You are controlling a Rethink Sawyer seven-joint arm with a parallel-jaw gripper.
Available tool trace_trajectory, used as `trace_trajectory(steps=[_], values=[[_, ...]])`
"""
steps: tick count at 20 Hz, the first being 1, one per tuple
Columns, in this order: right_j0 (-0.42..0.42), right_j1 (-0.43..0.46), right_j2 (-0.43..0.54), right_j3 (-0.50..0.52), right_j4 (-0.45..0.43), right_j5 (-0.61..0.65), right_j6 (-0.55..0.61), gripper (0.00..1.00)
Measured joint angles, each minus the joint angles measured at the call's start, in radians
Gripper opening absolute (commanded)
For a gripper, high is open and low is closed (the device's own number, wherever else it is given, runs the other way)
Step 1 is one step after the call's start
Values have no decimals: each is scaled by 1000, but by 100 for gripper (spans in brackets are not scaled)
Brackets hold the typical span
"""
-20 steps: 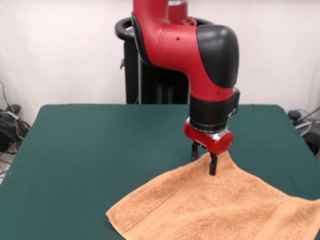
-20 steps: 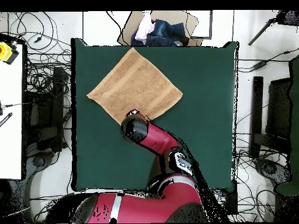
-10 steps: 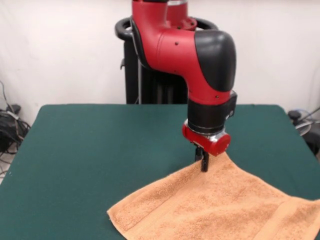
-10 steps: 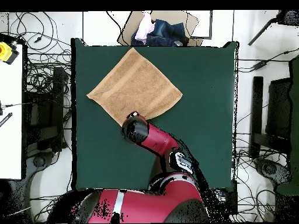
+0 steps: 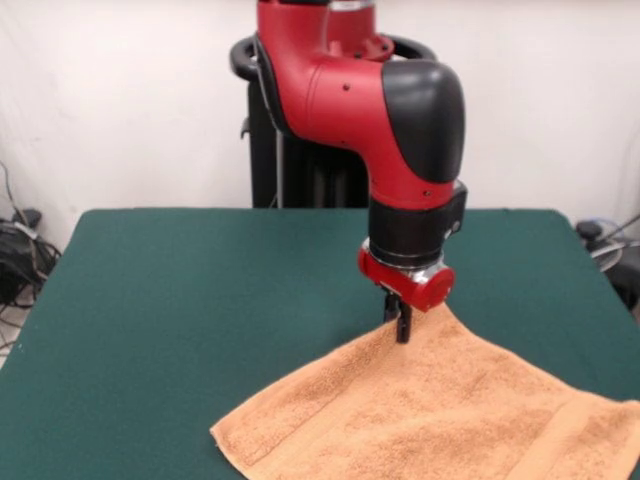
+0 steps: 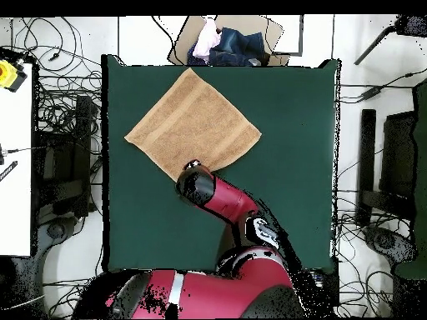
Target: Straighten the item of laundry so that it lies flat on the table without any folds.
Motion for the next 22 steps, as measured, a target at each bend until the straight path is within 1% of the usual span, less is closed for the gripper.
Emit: trace_trajectory(steps=[7,11,12,16,22], values=[[-16,-7,0,6,-4,0,0,0],[-38,-47,0,41,-22,0,0,0],[-52,-71,0,61,-31,0,0,0],[-90,-120,0,98,-53,0,0,0],[-112,-166,-1,133,-70,0,0,0]])
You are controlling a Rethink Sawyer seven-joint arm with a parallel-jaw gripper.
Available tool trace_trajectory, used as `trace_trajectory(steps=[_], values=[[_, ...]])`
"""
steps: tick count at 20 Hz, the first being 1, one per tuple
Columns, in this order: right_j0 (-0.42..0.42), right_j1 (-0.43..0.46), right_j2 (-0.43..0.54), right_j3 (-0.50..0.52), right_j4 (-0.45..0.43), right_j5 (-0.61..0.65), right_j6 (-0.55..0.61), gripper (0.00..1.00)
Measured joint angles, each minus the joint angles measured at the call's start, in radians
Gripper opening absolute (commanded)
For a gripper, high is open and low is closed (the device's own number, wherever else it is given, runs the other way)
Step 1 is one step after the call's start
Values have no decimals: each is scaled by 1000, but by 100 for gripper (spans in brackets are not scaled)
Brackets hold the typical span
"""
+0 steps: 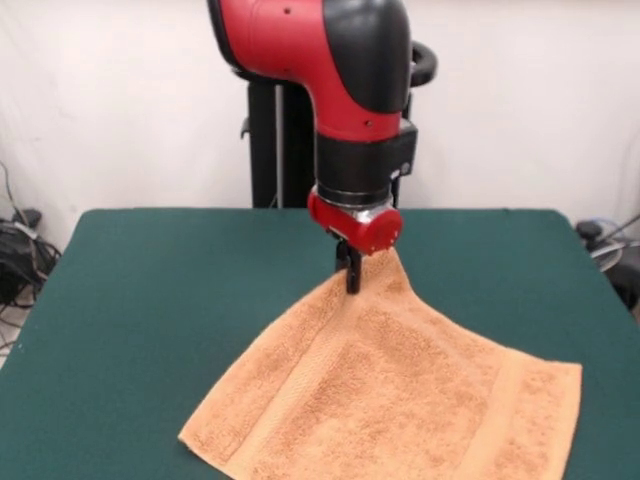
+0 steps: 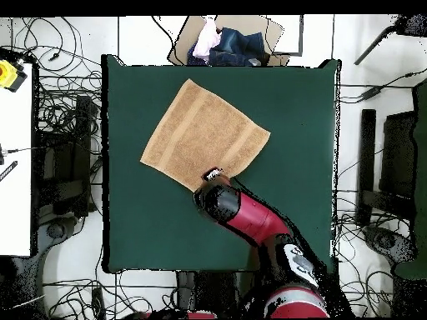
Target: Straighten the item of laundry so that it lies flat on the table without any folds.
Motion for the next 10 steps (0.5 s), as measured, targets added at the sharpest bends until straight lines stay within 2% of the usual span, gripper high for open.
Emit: trace_trajectory(steps=[6,10], values=[[-17,-7,1,4,-20,0,0,0],[-51,18,1,4,-44,0,0,0]])
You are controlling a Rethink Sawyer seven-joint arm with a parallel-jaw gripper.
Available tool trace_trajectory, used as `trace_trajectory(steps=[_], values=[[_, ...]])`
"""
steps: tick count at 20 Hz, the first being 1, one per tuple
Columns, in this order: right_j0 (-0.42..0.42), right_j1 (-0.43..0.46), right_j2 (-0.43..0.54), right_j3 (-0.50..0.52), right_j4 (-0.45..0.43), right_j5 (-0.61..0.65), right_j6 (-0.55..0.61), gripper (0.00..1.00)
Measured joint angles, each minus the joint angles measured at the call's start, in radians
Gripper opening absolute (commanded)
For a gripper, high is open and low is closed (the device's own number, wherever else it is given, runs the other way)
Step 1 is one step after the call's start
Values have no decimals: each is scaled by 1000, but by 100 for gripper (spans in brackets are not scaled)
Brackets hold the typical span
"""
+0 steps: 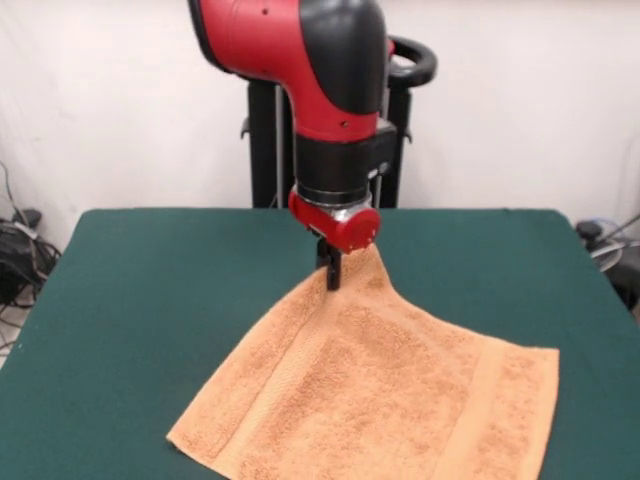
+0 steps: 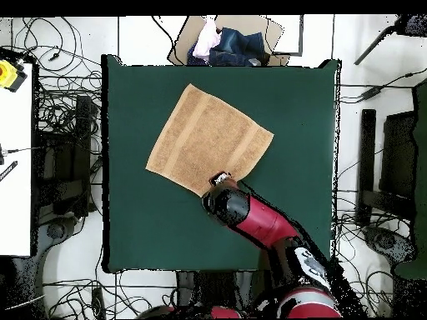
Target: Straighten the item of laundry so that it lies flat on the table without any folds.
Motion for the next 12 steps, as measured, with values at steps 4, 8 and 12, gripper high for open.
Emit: trace_trajectory(steps=[4,8,12], values=[[-20,22,1,0,-32,0,0,100],[-44,38,3,0,-64,-6,0,100],[-67,44,4,0,-82,-11,0,100]])
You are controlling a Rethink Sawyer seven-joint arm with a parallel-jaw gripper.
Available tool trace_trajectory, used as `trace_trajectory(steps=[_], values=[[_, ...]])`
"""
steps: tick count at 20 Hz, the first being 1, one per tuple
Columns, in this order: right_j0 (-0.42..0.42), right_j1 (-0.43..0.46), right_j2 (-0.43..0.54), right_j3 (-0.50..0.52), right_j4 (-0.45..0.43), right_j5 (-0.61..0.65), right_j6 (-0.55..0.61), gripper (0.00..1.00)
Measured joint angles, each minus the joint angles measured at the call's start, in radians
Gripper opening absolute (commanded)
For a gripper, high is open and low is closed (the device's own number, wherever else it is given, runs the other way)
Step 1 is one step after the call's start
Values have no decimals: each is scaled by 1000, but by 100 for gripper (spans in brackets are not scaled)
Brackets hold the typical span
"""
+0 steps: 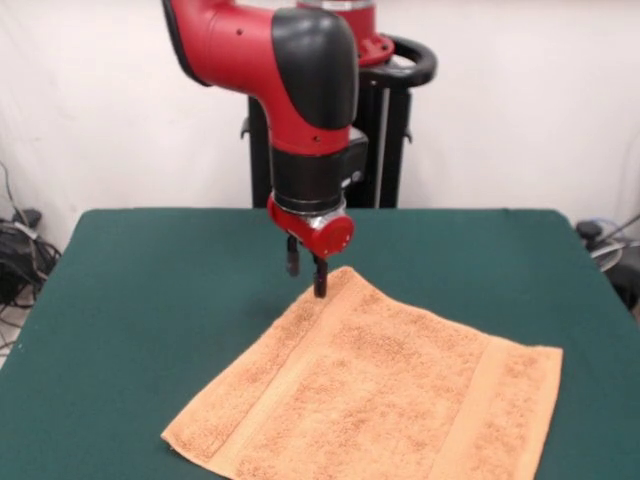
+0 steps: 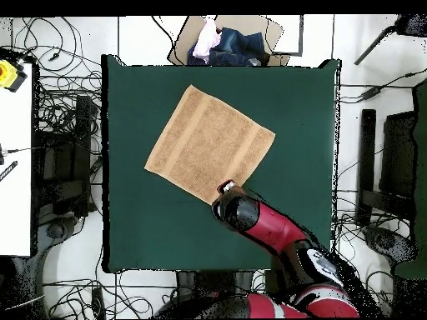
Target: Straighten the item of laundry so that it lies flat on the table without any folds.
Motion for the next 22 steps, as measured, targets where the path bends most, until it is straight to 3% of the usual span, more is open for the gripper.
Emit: trace_trajectory(steps=[8,22], values=[[-39,7,2,0,-13,0,0,100],[-22,7,-14,-16,-13,10,0,100]])
